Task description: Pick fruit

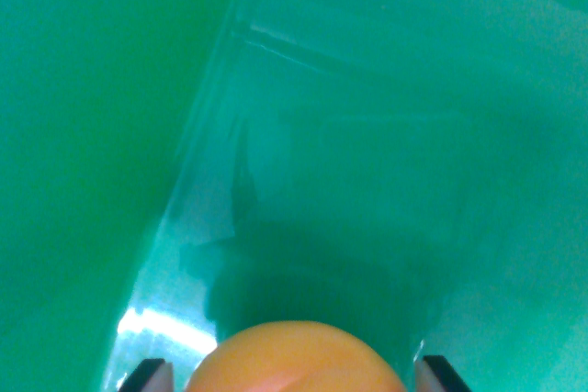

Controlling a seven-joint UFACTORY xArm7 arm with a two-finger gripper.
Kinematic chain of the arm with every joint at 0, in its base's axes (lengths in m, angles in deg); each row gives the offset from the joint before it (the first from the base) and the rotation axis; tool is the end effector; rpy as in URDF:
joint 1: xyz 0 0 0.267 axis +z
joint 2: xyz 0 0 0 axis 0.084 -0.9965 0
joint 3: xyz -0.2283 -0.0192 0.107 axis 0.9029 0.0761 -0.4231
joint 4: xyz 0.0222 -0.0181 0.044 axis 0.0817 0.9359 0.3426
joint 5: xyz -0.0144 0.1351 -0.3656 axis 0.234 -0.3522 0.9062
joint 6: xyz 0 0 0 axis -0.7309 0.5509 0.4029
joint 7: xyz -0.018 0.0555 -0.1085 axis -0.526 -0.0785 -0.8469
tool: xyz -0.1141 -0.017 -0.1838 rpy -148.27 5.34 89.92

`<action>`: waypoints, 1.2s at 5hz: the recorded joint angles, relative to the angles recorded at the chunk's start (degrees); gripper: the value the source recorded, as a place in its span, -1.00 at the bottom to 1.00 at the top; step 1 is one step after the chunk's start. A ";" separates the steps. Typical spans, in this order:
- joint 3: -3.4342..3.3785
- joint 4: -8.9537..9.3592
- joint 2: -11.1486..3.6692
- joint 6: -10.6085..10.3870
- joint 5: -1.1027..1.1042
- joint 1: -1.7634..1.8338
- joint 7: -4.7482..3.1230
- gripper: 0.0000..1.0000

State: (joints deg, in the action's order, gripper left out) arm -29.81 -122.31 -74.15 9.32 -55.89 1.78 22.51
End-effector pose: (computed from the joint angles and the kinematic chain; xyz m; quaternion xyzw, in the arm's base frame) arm 0.4057 0.1153 -0.0811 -0.9829 -0.1773 0.0448 0.0205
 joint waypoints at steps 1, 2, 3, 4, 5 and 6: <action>0.00 0.00 0.00 0.00 0.00 0.00 0.00 1.00; 0.01 -0.69 0.38 1.07 -0.03 -0.02 0.01 1.00; 0.01 -0.69 0.38 1.07 -0.03 -0.02 0.01 1.00; 0.02 -1.53 0.83 2.36 -0.06 -0.03 0.02 1.00; 0.02 -1.53 0.83 2.36 -0.06 -0.03 0.02 1.00; 0.04 -2.56 1.39 3.94 -0.10 -0.06 0.03 1.00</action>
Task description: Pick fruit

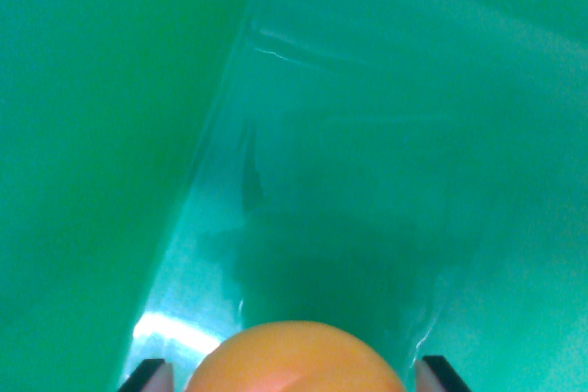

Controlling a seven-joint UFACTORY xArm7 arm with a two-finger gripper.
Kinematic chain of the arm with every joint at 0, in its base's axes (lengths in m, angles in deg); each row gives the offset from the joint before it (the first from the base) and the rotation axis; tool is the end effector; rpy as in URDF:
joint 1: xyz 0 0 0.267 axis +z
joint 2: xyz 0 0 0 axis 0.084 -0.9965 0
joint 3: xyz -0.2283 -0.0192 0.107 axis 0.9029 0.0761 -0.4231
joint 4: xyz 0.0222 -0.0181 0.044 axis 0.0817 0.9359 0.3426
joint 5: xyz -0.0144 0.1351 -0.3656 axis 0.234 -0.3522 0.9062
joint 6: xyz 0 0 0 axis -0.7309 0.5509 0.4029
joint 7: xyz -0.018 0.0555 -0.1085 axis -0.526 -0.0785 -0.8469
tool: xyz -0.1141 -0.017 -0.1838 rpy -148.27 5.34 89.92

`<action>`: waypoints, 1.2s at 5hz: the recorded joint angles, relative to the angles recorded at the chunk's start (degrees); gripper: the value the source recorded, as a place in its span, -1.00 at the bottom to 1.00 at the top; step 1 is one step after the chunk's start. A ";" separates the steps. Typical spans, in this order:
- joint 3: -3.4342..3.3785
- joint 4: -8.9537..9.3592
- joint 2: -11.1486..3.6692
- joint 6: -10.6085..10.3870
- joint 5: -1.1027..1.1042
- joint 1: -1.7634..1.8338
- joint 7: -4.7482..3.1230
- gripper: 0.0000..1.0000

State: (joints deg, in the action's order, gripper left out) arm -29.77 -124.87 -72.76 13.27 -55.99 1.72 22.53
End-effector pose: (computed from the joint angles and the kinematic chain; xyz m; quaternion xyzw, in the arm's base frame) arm 0.4176 0.1173 -0.0590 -0.9830 -0.1766 0.0449 0.0206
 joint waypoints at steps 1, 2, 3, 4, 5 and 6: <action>0.00 0.00 0.00 0.00 0.00 0.00 0.00 1.00; 0.02 -1.20 0.65 1.85 -0.05 -0.03 0.01 1.00; 0.02 -1.20 0.65 1.85 -0.05 -0.03 0.01 1.00; 0.04 -2.49 1.35 3.83 -0.10 -0.06 0.03 1.00; 0.04 -2.49 1.35 3.83 -0.10 -0.06 0.03 1.00; 0.06 -3.84 2.09 5.92 -0.15 -0.09 0.04 1.00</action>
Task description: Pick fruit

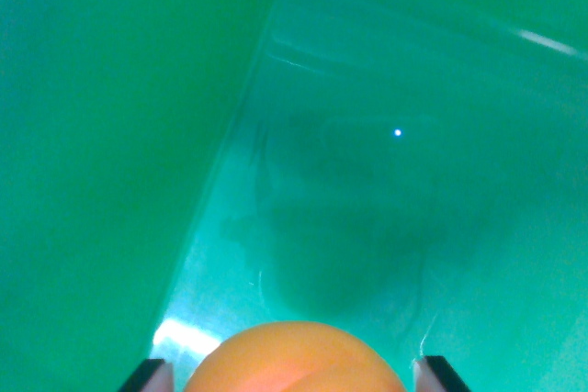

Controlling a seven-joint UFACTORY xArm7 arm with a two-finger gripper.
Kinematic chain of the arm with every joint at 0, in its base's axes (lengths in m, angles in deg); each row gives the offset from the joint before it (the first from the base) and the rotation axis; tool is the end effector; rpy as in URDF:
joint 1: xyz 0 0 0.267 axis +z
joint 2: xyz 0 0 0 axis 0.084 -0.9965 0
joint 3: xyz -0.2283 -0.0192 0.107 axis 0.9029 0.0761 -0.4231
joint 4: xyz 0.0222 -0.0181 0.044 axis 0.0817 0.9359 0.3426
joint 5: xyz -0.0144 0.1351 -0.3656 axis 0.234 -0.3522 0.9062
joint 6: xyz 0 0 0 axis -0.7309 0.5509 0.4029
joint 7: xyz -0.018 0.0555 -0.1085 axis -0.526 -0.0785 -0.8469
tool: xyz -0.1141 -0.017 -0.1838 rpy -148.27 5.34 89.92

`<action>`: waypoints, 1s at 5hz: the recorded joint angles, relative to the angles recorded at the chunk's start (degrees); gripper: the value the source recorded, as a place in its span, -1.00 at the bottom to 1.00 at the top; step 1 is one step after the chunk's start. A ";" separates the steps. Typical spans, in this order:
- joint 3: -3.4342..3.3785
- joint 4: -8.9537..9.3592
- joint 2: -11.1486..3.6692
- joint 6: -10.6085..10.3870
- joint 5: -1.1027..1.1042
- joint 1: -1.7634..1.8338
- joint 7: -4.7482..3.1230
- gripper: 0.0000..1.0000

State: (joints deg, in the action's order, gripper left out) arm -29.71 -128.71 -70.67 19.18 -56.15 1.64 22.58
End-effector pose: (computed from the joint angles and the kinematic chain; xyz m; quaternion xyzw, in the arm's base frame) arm 0.4328 0.1199 -0.0239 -0.9832 -0.1757 0.0449 0.0208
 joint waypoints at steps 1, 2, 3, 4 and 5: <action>0.00 0.00 0.00 0.00 0.00 0.00 0.00 1.00; 0.02 -1.52 0.82 2.33 -0.06 -0.03 0.02 1.00; 0.02 -1.52 0.82 2.33 -0.06 -0.03 0.02 1.00; 0.05 -3.13 1.70 4.82 -0.13 -0.07 0.03 1.00; 0.05 -3.13 1.70 4.82 -0.13 -0.07 0.03 1.00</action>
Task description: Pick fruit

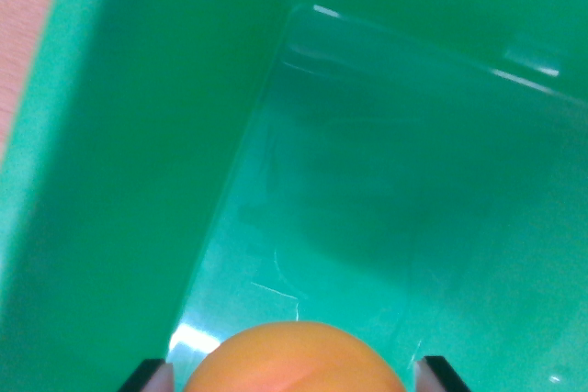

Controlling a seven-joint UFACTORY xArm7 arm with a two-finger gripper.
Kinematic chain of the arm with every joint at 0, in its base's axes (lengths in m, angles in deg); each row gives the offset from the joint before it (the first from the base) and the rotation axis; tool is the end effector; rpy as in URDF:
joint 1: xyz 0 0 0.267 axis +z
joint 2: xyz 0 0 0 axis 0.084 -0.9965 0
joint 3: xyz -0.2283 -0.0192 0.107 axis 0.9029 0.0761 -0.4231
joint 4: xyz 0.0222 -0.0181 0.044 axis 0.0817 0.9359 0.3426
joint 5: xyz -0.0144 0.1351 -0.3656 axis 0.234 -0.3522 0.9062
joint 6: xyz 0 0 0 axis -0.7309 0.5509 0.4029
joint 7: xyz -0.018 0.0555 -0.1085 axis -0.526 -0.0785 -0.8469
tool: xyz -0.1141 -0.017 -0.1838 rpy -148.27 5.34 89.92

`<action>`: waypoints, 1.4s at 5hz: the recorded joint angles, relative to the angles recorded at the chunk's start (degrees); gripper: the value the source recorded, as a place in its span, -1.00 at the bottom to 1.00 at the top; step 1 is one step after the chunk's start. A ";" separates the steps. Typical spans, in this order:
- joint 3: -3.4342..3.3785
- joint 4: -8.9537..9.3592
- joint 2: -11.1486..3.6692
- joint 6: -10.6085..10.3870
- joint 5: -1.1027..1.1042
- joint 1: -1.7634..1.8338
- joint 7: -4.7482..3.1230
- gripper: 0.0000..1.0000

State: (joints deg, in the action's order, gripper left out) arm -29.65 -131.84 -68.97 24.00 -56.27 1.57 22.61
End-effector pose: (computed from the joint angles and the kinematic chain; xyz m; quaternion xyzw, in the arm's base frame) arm 0.4426 0.1214 0.0062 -0.9833 -0.1752 0.0449 0.0209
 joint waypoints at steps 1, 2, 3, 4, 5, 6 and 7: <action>0.03 -1.69 0.92 2.60 -0.07 -0.04 0.02 1.00; 0.03 -1.69 0.92 2.60 -0.07 -0.04 0.02 1.00; 0.06 -3.40 1.85 5.24 -0.14 -0.08 0.04 1.00; 0.06 -3.40 1.85 5.24 -0.14 -0.08 0.04 1.00; 0.08 -5.15 2.80 7.93 -0.21 -0.12 0.06 1.00; 0.08 -5.15 2.80 7.93 -0.21 -0.12 0.06 1.00; 0.11 -6.90 3.74 10.62 -0.28 -0.15 0.07 1.00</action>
State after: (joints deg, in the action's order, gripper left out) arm -29.54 -138.73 -65.23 34.62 -56.55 1.41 22.69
